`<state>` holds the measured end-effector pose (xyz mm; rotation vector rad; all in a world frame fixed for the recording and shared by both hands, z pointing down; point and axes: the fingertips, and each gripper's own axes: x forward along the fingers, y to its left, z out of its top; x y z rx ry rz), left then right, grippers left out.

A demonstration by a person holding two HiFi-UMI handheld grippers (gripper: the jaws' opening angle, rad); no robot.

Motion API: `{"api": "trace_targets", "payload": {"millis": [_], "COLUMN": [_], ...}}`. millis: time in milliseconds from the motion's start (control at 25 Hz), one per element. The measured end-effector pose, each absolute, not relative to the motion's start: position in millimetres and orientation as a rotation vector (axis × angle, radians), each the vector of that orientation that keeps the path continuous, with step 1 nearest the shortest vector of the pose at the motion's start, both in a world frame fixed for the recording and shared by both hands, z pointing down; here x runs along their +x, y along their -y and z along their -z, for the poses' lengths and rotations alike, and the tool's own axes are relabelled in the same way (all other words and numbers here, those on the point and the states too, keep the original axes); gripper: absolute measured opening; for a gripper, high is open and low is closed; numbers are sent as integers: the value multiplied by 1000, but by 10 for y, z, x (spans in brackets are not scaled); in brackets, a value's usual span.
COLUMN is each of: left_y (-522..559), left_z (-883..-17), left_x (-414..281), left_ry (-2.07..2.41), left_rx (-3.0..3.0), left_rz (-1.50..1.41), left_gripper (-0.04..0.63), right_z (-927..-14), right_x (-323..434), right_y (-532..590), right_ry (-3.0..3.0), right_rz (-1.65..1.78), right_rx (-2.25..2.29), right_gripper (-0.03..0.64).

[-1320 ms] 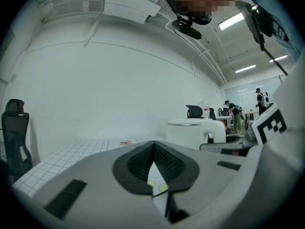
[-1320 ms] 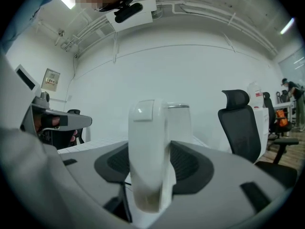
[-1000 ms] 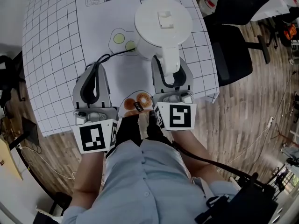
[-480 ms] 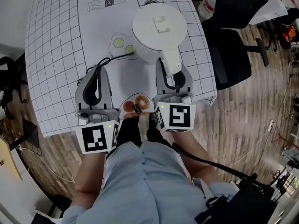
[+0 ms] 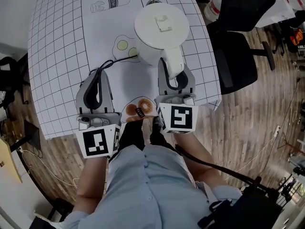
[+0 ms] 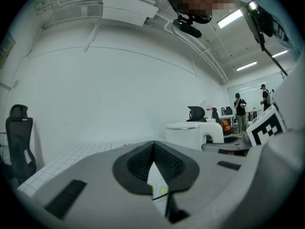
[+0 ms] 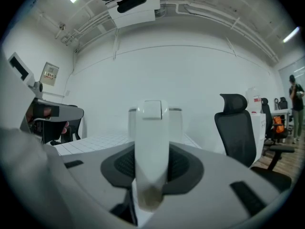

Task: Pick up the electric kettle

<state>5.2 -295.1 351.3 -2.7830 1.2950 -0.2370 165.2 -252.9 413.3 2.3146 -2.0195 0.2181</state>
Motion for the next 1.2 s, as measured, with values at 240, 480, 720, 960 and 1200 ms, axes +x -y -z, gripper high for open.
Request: {"api": "trace_targets", "payload": {"millis": [240,480,720,960,1200], "left_y": [2927,3058,2941,2930,2868], "left_z": [-3492,-3436,-3389,-3268,-3151], "left_x": [49,-3,-94,-90,-76], "left_ry": [-1298,-1330,-1342,-1344,-1352], "left_rx": [-2774,-2749,-2731,-2714,-2694], "left_rz": [228,224,198,162,123], "left_gripper": [0,0,0,0,0], "right_z": [-4050,-3893,-3683,-3343,-3034], "right_x": [1660,1694,1728,1742,1736], "right_y": [2573,2760,2660,2659,2595], "right_ry": [2138,2191,2231,2284,2356], "right_rz": [-123,-75,-45,35,50], "right_rx": [2266,2269,2299,2292,2295], "right_gripper": [103,101,101,101,103]}}
